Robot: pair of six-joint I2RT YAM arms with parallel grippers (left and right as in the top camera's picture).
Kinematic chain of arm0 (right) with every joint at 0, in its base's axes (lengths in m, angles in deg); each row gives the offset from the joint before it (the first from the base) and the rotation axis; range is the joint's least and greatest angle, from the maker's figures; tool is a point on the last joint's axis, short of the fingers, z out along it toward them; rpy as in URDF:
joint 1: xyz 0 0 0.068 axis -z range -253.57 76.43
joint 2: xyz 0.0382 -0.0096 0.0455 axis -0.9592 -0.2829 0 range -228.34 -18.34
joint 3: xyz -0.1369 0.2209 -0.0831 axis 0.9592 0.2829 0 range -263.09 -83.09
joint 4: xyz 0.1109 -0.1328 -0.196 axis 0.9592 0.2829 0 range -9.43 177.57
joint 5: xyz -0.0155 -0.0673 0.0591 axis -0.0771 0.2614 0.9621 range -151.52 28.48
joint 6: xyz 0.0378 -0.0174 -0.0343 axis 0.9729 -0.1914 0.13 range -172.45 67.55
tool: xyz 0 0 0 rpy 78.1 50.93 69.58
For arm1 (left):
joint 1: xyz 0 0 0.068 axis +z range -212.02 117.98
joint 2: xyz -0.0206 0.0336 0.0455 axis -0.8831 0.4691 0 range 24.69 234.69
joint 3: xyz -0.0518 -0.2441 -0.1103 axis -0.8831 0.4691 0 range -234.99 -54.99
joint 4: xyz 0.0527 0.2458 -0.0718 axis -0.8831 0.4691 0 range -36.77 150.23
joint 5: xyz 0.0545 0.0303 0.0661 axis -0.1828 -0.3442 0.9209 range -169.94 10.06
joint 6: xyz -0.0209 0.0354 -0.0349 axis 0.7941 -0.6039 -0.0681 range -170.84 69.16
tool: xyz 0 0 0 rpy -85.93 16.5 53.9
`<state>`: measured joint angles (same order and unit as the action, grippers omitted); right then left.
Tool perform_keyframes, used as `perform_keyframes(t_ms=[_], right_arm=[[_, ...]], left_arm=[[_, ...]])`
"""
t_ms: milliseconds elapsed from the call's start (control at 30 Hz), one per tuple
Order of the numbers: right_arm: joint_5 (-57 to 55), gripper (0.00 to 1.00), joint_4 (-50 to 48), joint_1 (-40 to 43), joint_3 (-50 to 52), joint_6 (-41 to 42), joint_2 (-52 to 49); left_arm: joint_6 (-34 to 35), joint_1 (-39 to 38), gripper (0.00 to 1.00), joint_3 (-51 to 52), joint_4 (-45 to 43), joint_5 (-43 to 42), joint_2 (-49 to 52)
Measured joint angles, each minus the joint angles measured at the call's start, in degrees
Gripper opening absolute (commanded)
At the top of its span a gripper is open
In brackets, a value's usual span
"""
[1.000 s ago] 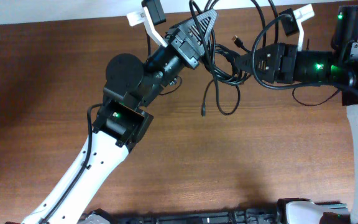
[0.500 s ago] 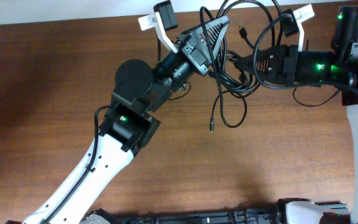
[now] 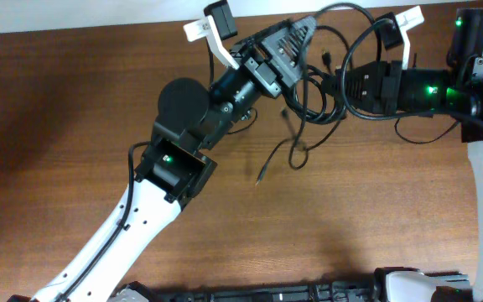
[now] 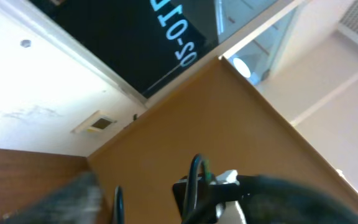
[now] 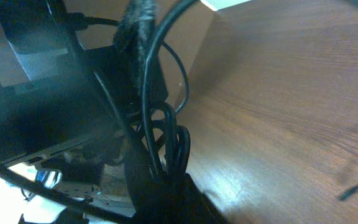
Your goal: Untangle cables
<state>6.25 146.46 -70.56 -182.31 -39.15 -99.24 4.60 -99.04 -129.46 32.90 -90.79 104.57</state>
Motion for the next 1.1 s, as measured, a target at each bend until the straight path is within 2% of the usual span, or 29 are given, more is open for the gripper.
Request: perform_keyframes(t_ms=[167,400,567,700,933,1100], right_arm=[[-2.56,0.04,0.07,0.81,0.00,-0.02,0.00],[-3.50,0.04,0.94,8.70,0.00,-0.04,-0.02],[-3.89,0.04,0.92,11.32,0.00,0.02,-0.04],[-6.40,0.04,0.94,11.50,0.02,-0.02,-0.04],[-7.37,0.04,0.96,11.50,0.02,-0.02,-0.07],[-7.41,0.04,0.98,11.50,0.00,0.00,-0.07]], left_arm=[[-3.91,3.82,0.99,-0.20,9.60,0.48,0.13],[-5.55,12.37,0.99,-0.33,27.32,0.90,0.28],[-12.37,16.57,0.99,-0.39,36.04,0.81,0.31],[-14.91,17.14,0.99,-0.39,34.75,-4.15,0.31],[-14.56,16.76,0.99,-0.39,24.41,-25.11,0.33],[-12.26,13.31,0.99,-0.39,19.54,-29.46,0.33]])
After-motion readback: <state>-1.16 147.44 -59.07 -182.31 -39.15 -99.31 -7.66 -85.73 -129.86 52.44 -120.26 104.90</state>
